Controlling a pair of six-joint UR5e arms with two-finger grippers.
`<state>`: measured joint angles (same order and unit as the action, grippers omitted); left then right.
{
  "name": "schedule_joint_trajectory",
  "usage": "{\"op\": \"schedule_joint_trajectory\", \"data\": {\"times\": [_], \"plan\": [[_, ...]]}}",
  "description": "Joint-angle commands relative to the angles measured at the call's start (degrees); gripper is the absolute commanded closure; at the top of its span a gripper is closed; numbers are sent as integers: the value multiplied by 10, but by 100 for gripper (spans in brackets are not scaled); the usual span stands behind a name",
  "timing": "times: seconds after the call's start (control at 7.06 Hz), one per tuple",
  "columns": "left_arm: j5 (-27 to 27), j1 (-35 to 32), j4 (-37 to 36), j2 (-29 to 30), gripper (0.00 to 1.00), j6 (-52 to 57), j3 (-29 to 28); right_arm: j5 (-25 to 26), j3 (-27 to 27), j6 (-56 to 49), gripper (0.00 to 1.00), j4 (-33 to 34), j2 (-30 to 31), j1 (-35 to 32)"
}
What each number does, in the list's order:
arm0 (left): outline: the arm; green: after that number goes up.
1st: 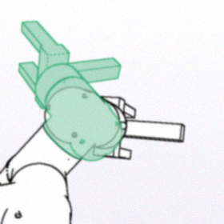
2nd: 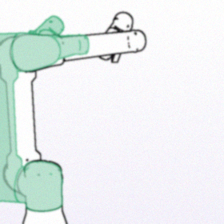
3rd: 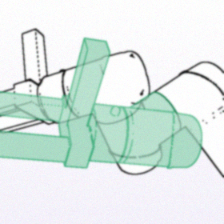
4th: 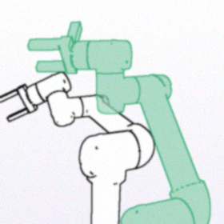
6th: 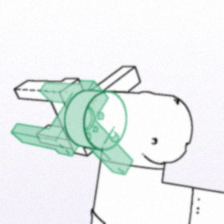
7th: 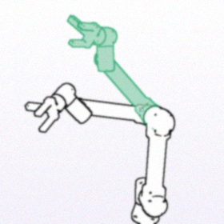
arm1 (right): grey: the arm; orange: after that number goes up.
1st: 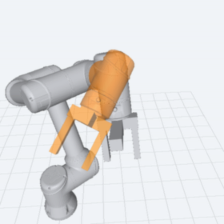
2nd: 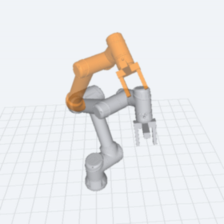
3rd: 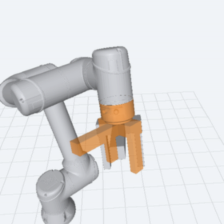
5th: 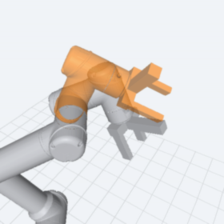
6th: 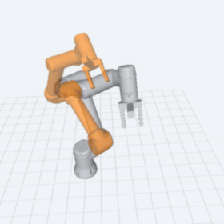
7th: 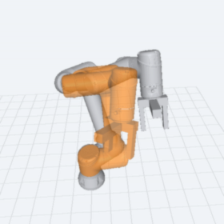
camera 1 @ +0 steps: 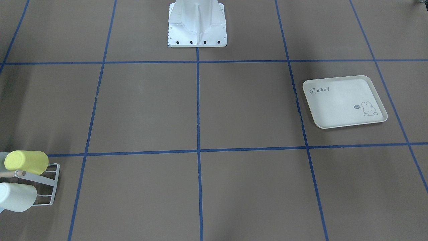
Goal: Transfer IKEA cup to right arm and place on rack
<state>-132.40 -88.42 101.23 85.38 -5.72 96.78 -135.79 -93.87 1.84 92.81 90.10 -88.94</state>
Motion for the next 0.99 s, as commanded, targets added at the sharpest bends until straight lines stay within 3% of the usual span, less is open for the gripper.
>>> {"op": "schedule_joint_trajectory", "data": {"times": [0.0, 0.85], "plan": [[-1, 0, -1, 2, 0, -2, -1, 0, 0, 0, 0, 0, 0, 0], [-30, 0, -1, 1, 0, -2, -3, 0, 0, 0, 0, 0, 0, 0]]}}
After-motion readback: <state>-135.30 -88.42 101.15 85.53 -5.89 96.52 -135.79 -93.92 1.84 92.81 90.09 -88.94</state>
